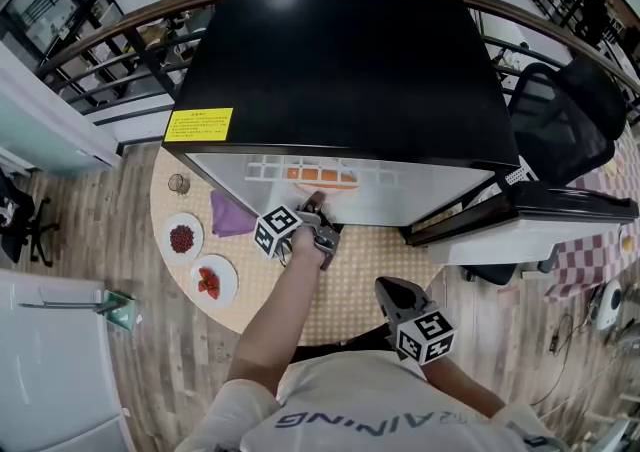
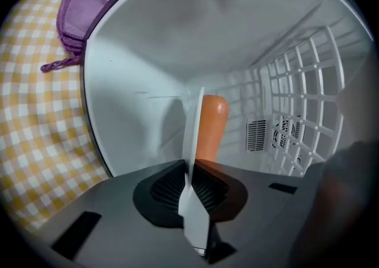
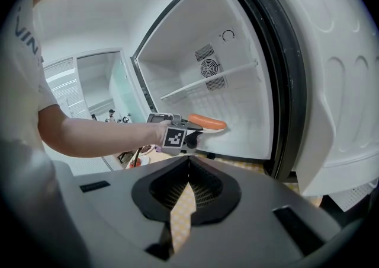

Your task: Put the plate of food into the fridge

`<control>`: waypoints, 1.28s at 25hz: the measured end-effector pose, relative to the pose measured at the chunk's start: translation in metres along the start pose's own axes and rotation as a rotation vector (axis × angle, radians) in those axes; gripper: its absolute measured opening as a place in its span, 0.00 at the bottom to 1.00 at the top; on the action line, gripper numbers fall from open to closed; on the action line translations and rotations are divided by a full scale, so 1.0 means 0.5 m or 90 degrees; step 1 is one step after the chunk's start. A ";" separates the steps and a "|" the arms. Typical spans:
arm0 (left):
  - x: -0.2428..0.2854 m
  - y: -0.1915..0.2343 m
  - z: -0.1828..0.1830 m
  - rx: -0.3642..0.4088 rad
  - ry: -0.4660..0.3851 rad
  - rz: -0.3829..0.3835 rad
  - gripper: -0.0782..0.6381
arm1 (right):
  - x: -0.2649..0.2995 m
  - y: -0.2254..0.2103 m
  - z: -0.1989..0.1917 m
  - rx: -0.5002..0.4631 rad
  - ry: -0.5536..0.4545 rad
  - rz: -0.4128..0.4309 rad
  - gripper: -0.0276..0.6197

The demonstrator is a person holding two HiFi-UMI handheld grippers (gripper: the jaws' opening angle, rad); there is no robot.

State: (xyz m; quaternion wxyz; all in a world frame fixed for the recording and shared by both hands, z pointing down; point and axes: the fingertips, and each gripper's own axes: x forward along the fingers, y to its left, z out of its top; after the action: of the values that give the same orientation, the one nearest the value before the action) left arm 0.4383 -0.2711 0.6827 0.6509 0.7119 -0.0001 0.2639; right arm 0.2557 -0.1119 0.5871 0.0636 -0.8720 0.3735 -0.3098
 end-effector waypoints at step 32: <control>-0.003 0.016 -0.088 0.536 0.303 0.135 0.33 | -0.005 -0.016 0.001 0.009 -0.011 0.011 0.08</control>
State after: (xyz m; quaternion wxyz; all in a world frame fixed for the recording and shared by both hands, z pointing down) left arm 0.4181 -0.2321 0.6901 0.2583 0.8293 0.1829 0.4606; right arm 0.2598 -0.1046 0.5882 0.0756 -0.8708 0.3784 -0.3047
